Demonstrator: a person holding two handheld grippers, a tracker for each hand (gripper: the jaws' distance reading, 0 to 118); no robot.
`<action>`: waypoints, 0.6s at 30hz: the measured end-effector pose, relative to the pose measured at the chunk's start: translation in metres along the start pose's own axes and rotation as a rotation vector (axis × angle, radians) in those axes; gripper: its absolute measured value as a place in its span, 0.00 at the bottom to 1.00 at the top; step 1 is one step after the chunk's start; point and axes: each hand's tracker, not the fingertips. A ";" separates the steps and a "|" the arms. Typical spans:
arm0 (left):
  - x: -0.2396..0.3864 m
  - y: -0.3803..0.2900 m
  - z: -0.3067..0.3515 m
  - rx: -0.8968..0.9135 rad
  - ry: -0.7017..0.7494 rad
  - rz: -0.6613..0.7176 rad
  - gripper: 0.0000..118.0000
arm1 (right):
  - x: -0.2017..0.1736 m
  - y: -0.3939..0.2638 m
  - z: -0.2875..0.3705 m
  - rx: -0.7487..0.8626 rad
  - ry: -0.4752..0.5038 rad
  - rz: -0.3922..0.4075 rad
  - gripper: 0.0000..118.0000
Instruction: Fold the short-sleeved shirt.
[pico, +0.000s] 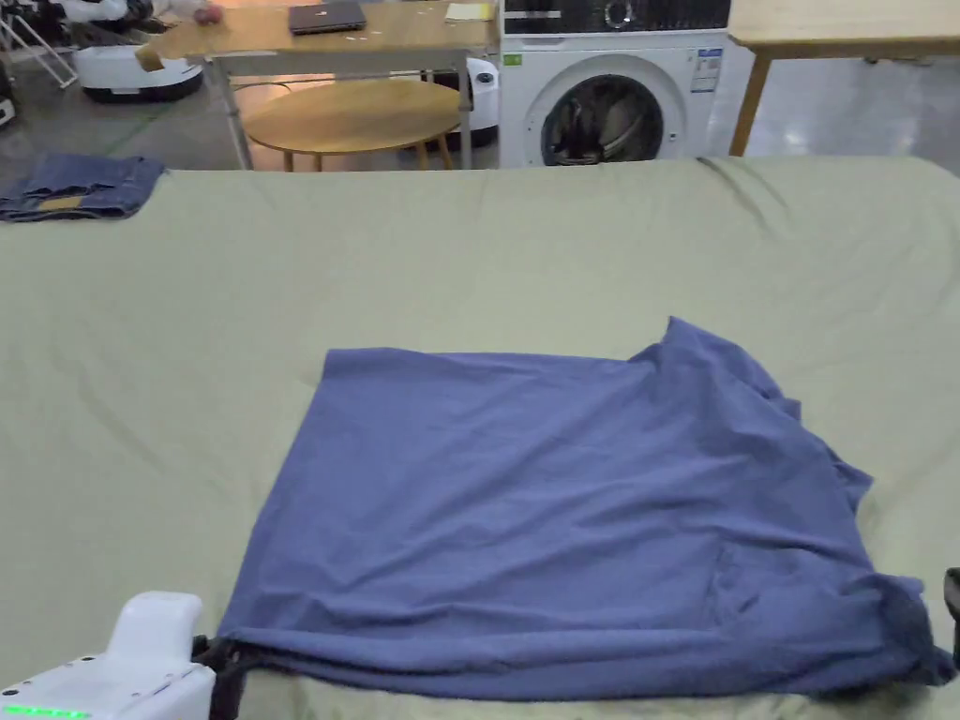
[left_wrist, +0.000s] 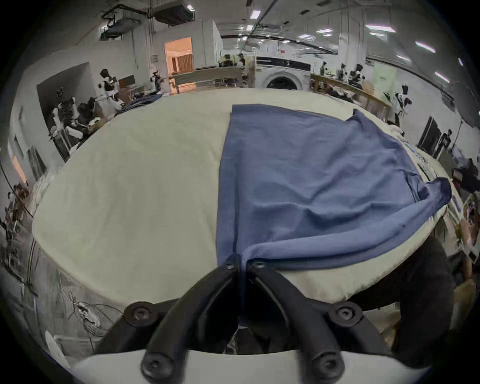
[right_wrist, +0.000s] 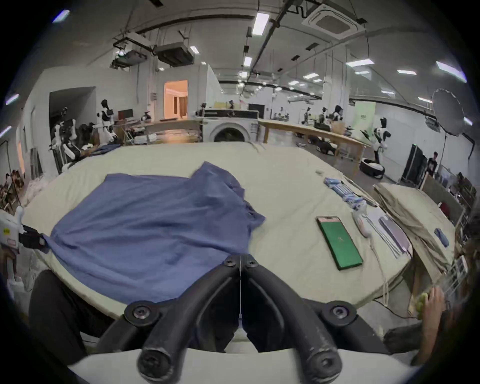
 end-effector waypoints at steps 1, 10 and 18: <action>0.002 0.001 0.003 0.012 0.014 -0.014 0.00 | 0.008 -0.004 -0.001 0.000 0.005 -0.002 0.08; 0.010 0.017 0.025 0.053 0.007 -0.019 0.00 | 0.024 -0.032 -0.031 -0.118 0.147 -0.116 0.97; 0.012 0.015 0.027 0.057 0.046 -0.044 0.00 | 0.010 -0.037 -0.041 -0.151 0.209 -0.112 0.08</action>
